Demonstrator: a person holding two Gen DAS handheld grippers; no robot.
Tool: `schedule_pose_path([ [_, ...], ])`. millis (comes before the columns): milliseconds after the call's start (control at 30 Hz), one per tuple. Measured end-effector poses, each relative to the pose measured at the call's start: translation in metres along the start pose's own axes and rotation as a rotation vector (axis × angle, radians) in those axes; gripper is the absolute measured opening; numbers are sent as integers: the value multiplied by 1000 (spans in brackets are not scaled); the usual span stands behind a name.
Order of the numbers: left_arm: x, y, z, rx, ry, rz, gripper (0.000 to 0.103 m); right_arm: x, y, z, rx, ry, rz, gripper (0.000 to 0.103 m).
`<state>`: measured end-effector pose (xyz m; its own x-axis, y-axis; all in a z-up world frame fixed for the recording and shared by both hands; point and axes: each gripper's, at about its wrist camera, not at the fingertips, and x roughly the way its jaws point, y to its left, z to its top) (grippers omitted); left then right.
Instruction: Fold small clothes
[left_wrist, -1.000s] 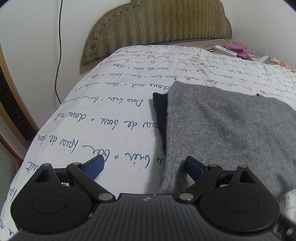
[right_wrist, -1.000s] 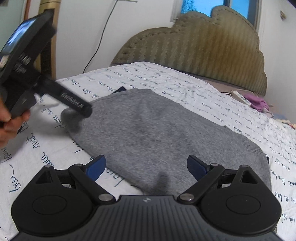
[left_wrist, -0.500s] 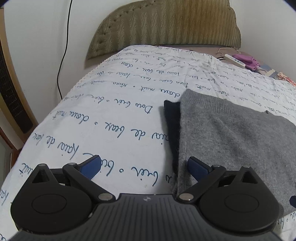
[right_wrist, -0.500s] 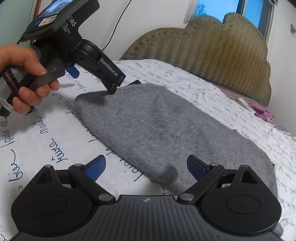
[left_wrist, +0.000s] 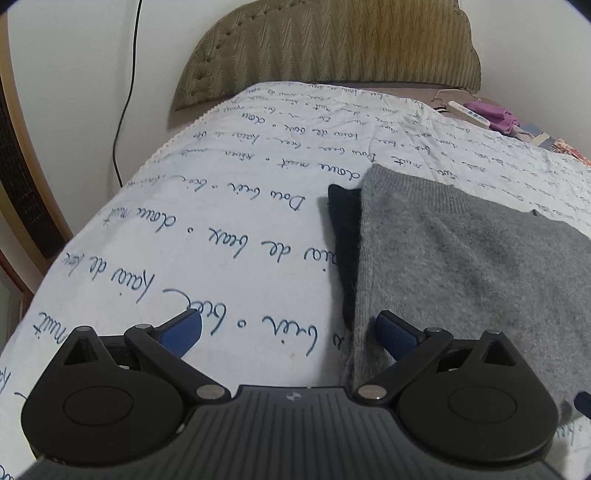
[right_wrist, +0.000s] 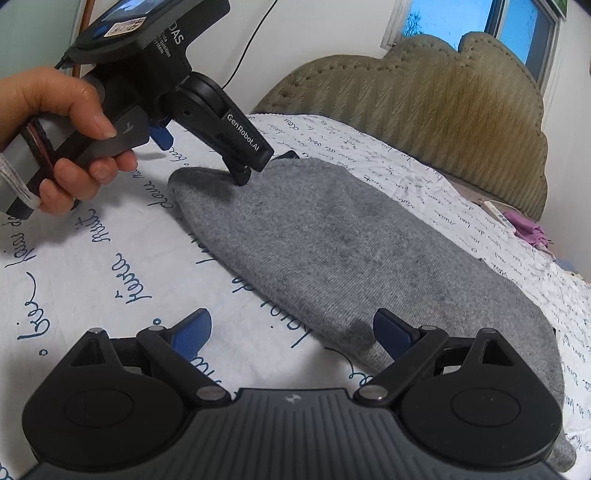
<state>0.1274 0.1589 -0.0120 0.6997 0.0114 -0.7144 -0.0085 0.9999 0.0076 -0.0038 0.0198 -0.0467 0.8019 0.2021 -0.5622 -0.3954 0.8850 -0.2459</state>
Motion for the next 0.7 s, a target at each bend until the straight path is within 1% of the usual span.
schedule_pose_path([
  [33, -2, 2, -1, -9, 7, -18, 100, 0, 1, 0, -6, -2, -4, 95],
  [133, -15, 12, -8, -48, -8, -96, 90, -1, 3, 1, -28, -11, -18, 95],
  [200, -26, 18, -13, -55, -36, -140, 79, -1, 5, 0, -38, -13, -20, 95],
  [267, -36, 19, -17, -36, -59, -174, 73, -1, 5, -1, -38, -14, -19, 95],
  [367, -43, 13, -22, 13, -71, -214, 70, 0, 4, 0, -36, -14, -15, 95],
  [467, -41, 2, -28, 72, -63, -210, 62, -7, -3, -1, -13, -34, -16, 95],
  [500, -40, 0, -30, 83, -63, -203, 55, -11, -8, -2, 7, -43, -16, 95],
  [533, -40, -2, -32, 91, -64, -203, 50, -15, -17, -3, 38, -48, -18, 95],
  [600, -38, -4, -34, 100, -56, -232, 34, -23, -42, -10, 126, -43, -30, 95],
  [633, -37, -5, -35, 100, -51, -250, 30, -28, -57, -15, 180, -39, -42, 95],
  [667, -37, -6, -36, 102, -48, -260, 23, -32, -74, -20, 238, -40, -61, 95],
  [700, -37, -7, -37, 106, -47, -262, 19, -38, -93, -27, 302, -43, -85, 95],
])
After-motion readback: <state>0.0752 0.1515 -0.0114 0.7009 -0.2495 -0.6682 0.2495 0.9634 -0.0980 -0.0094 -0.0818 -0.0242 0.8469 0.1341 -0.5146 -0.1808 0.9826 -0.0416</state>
